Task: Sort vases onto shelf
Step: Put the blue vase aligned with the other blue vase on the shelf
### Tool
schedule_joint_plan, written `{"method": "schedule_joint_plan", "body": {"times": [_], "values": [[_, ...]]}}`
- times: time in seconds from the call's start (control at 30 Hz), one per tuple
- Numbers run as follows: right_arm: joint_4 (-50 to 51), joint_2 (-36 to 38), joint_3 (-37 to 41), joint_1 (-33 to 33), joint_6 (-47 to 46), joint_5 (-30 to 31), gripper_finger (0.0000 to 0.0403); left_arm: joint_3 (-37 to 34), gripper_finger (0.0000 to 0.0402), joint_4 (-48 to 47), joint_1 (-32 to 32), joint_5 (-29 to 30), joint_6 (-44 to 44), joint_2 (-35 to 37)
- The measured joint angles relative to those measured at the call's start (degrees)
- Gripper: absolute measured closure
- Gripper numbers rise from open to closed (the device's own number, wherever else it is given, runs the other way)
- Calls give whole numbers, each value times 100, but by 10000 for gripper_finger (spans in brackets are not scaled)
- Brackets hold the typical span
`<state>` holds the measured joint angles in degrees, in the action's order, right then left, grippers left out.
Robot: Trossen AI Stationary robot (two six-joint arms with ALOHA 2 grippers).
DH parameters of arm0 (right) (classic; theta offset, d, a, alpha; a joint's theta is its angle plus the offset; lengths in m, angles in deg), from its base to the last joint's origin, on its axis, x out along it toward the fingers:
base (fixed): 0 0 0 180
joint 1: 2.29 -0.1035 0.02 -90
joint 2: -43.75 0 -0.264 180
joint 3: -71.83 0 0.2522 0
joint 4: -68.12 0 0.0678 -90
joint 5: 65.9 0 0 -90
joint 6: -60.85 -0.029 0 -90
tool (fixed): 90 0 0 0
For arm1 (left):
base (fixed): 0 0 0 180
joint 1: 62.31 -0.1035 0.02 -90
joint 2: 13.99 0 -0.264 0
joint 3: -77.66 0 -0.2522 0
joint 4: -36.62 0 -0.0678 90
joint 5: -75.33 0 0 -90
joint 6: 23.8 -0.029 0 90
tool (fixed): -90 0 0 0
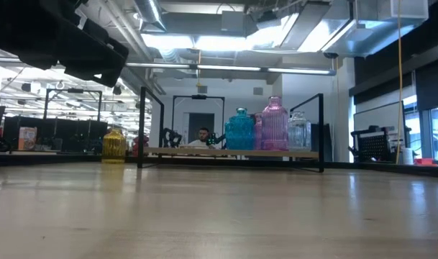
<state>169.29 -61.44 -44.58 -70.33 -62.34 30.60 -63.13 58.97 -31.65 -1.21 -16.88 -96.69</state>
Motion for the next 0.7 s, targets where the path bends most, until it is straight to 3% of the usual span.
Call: {"method": "schedule_joint_plan", "body": {"times": [0.17, 0.7], "values": [[173, 16, 215, 18, 18, -169, 279, 0, 308, -7, 0, 0, -2, 0], [-640, 57, 1047, 16, 176, -566, 279, 0, 308, -98, 0, -94, 0, 0]]}}
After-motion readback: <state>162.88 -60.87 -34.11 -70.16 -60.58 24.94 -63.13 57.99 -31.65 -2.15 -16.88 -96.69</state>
